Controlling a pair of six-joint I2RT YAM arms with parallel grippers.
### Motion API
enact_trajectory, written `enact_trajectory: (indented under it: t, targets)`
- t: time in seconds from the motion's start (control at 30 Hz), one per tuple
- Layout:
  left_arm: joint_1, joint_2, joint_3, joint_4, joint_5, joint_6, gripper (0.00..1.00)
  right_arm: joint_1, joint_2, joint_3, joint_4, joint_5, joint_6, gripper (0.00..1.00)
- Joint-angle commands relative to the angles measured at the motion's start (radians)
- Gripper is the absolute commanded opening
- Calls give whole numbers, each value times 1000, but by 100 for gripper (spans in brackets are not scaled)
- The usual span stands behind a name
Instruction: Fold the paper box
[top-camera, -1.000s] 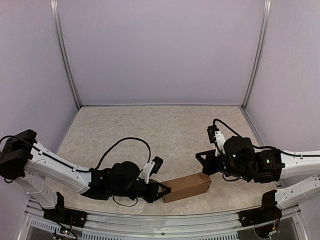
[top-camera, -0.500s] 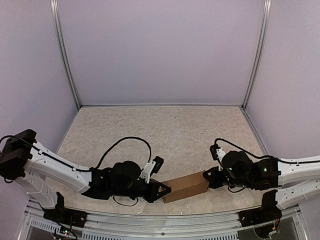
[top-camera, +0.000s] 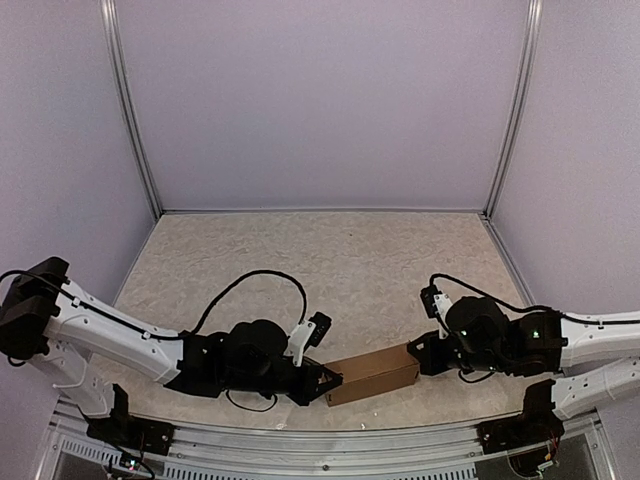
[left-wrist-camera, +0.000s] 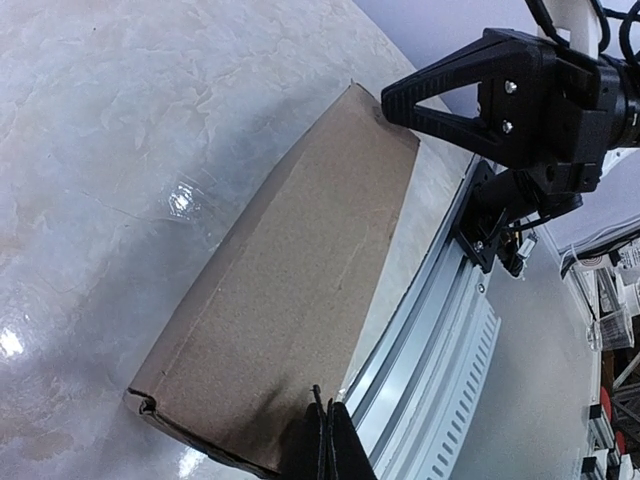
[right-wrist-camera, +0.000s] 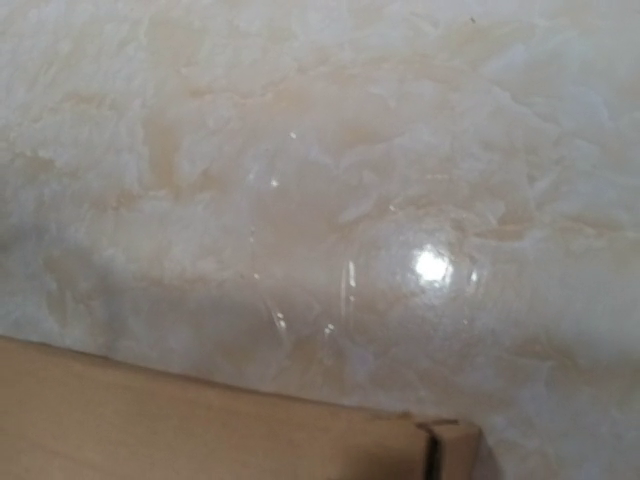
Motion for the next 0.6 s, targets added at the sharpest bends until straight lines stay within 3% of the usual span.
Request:
enact_trajectory:
  t: [0.0, 0.23, 0.57]
  targets:
    - [0, -3, 31, -194, -24, 42, 0, -6, -27, 49, -42, -11, -47, 0]
    - [1, -92, 122, -316, -56, 101, 0, -5, -85, 95, -45, -49, -129, 0]
    - [51, -208, 213, -514, -208, 149, 0, -3, -111, 121, -40, -225, -221, 0]
